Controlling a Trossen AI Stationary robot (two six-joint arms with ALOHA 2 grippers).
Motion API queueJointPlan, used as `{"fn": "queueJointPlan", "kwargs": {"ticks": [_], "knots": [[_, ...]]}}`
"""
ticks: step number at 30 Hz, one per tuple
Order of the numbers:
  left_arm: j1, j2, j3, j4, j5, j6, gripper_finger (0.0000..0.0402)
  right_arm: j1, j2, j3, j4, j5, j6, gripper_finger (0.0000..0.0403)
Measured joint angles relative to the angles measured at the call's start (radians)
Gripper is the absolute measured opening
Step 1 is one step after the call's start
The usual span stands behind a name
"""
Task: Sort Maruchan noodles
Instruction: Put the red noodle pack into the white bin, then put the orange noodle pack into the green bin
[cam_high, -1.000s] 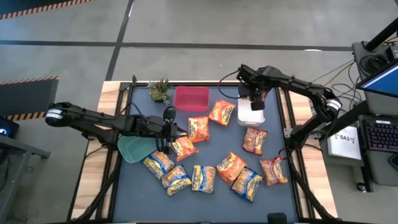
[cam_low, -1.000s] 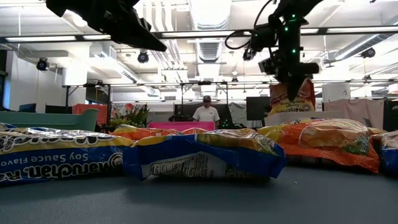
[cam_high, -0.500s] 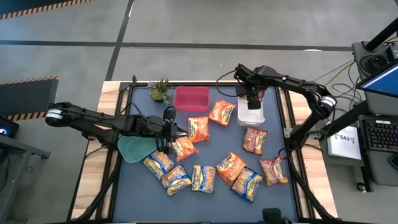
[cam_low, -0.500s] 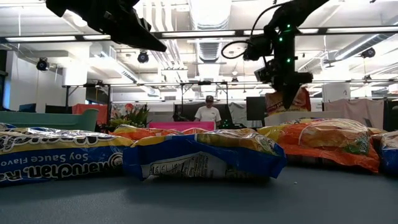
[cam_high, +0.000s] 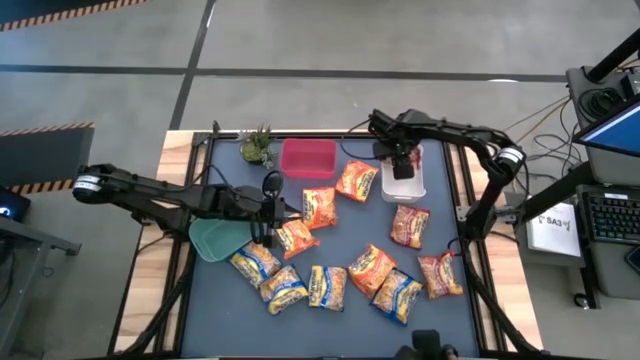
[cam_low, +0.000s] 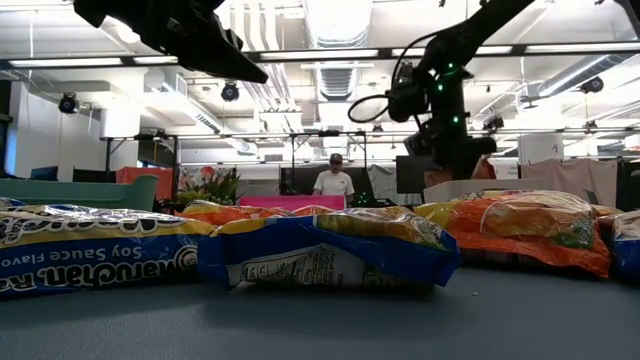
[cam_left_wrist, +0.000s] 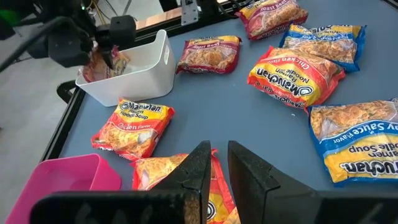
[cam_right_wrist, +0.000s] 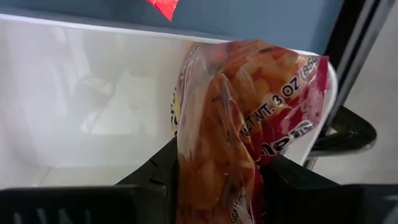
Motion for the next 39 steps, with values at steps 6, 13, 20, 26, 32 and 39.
{"fn": "queueJointPlan", "kwargs": {"ticks": [6,13,20,26,32,39], "knots": [[0.000,0.000,0.000,0.000,0.000,0.000,0.0038,0.000,0.022,0.000,0.007,0.000,0.027,0.0143],[0.000,0.000,0.000,0.000,0.000,0.004,0.0038,0.000,0.022,0.000,0.011,0.034,0.079,0.0176],[0.000,0.000,0.000,0.000,0.000,0.004,0.0038,0.000,-0.018,0.000,0.015,0.104,0.060,0.0191],[0.000,0.000,0.000,0.000,0.000,0.004,0.0038,0.000,-0.046,0.023,0.016,0.145,0.061,0.0191],[0.000,0.000,0.000,0.005,0.000,0.000,0.0038,0.003,-0.090,0.083,-0.047,0.192,0.136,0.0191],[0.000,0.000,0.000,0.028,0.000,-0.053,0.0038,0.027,-0.200,0.104,-0.097,-0.090,0.439,0.0191]]}}
